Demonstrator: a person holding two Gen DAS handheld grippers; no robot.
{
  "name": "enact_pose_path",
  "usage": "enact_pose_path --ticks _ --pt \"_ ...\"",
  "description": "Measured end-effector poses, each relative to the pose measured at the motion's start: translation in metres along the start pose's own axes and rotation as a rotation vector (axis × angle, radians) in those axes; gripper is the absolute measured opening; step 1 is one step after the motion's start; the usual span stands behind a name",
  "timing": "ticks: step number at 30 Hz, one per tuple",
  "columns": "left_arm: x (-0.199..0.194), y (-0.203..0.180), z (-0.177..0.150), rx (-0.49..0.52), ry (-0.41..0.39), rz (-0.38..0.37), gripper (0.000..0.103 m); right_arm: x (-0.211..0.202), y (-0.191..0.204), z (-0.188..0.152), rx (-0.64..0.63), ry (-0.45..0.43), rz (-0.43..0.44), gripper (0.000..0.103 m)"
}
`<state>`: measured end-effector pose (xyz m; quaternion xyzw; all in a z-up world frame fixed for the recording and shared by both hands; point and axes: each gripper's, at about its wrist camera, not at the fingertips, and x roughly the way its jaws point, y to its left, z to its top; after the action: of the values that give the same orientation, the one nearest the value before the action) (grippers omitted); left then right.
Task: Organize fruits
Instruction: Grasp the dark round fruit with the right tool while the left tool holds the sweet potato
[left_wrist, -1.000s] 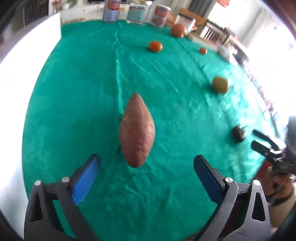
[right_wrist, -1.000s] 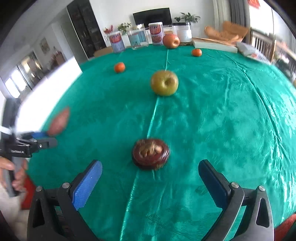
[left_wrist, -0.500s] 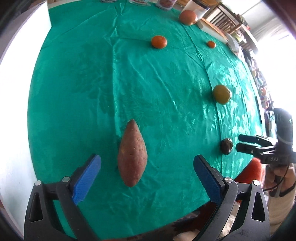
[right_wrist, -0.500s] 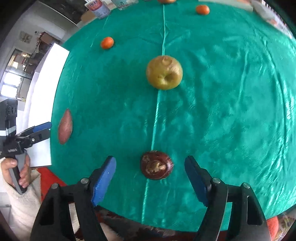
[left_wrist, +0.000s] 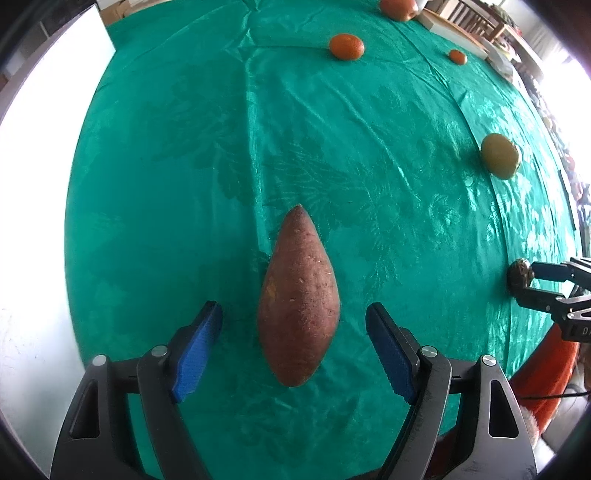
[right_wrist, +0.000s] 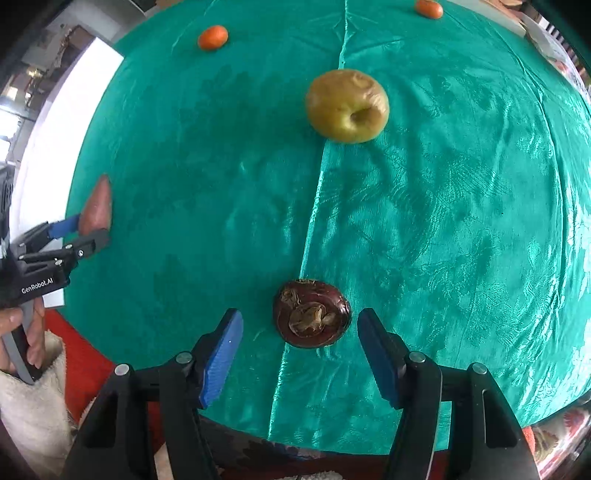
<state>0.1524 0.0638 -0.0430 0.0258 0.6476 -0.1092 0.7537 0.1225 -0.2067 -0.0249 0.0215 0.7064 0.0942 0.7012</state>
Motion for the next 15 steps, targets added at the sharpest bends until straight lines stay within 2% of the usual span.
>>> enact_pose_path --ticks 3,4,5,10,15 --pt "0.002 -0.003 0.001 0.008 -0.015 0.025 0.077 0.005 0.008 0.003 -0.018 0.005 -0.045 0.053" --pt "0.001 -0.003 0.001 0.015 -0.028 0.043 0.062 0.007 0.011 0.005 -0.024 0.006 -0.062 0.046" --pt "-0.001 -0.004 0.001 0.023 -0.041 0.048 0.041 0.008 0.013 0.006 -0.032 0.005 -0.069 0.046" --pt "-0.018 0.009 -0.003 -0.003 -0.085 -0.005 0.041 -0.006 0.021 0.008 -0.043 -0.039 -0.062 0.046" --pt "-0.084 0.035 -0.015 -0.028 -0.165 -0.117 0.041 -0.047 0.042 0.010 -0.086 -0.095 0.010 0.046"
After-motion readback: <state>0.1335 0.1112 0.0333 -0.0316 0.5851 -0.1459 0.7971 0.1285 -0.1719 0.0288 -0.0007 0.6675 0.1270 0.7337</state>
